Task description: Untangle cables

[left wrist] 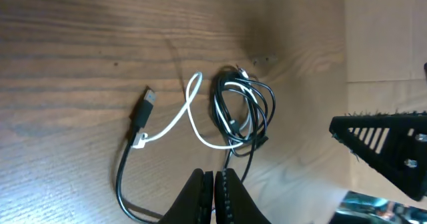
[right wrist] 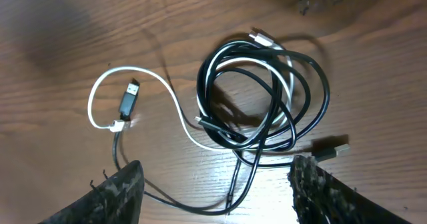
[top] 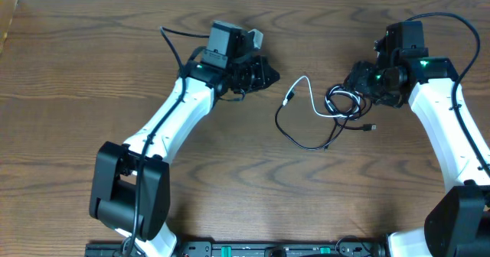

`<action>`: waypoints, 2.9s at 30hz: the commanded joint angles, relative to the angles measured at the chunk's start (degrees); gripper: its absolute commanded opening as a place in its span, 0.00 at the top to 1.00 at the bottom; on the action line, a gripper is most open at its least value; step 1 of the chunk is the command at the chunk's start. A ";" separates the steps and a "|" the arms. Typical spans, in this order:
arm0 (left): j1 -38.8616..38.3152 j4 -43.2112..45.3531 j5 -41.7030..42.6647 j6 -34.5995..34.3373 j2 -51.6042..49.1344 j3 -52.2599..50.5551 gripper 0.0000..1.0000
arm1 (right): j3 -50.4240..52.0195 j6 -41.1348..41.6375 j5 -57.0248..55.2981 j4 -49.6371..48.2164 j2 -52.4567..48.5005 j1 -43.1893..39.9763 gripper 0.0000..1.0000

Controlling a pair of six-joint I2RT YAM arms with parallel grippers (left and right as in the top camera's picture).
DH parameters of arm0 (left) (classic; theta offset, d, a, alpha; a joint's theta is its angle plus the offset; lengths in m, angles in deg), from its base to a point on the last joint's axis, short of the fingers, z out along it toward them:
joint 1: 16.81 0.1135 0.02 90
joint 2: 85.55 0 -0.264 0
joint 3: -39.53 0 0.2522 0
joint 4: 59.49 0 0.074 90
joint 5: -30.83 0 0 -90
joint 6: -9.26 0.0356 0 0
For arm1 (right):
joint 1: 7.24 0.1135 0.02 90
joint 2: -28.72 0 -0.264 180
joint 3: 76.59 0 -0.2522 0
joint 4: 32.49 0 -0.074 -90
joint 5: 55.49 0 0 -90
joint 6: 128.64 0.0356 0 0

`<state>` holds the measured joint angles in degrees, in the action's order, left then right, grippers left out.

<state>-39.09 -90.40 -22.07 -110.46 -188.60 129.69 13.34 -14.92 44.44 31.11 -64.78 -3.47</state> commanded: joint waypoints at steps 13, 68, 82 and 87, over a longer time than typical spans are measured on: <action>-10.54 9.07 -5.88 1.60 -7.67 0.63 0.85 | -0.07 0.68 -7.19 0.31 -0.28 -2.08 0.17; -14.53 22.58 9.22 3.23 -13.62 0.63 0.93 | -0.07 -14.82 10.91 -2.38 -0.28 -1.68 0.21; -5.18 10.62 37.31 19.69 -13.38 0.63 0.93 | -0.04 -13.49 14.67 -2.14 -0.42 2.86 0.35; -3.34 3.04 37.29 28.94 -13.38 0.63 0.93 | 0.02 -12.85 14.67 -0.94 -1.42 5.35 0.40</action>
<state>-43.09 -85.83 12.01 -90.18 -202.76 129.82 13.34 -27.75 58.19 29.67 -64.93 0.49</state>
